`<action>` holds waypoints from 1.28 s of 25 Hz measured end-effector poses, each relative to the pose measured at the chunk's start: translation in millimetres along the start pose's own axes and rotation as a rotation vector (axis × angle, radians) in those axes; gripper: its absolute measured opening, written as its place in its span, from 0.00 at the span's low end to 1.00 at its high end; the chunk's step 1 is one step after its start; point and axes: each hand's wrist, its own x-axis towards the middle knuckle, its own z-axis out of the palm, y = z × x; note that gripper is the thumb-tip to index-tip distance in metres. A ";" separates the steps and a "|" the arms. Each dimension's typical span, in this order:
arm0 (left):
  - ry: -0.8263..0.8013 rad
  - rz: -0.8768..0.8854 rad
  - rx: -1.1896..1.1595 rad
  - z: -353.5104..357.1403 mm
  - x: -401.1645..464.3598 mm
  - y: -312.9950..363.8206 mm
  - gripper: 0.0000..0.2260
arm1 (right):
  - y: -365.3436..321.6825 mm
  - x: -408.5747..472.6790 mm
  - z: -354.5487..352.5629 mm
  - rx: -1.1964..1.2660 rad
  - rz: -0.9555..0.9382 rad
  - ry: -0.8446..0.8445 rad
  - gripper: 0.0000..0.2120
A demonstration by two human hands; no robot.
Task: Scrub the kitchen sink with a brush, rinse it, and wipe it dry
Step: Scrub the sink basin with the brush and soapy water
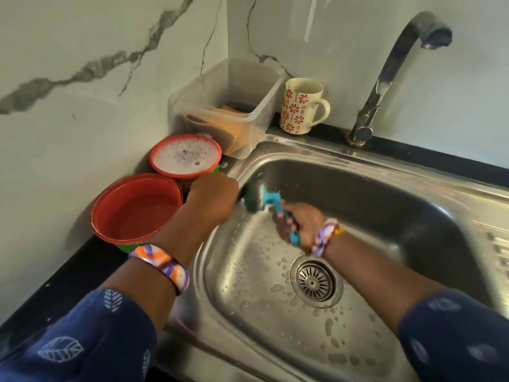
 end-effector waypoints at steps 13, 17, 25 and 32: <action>-0.031 0.030 0.014 8.0 2.9 -5.6 0.12 | 12.6 -1.0 -3.5 -0.056 0.118 -0.023 0.16; -0.016 0.016 0.001 9.1 -1.2 -8.2 0.11 | -13.6 17.1 2.3 0.063 -0.081 0.053 0.17; -0.048 0.014 0.021 8.2 1.3 -3.4 0.14 | 54.3 -20.9 -4.2 -0.143 0.306 -0.161 0.19; -0.053 0.005 0.015 -4.1 -6.3 -0.8 0.14 | 7.3 14.8 -7.3 -0.036 0.030 0.005 0.18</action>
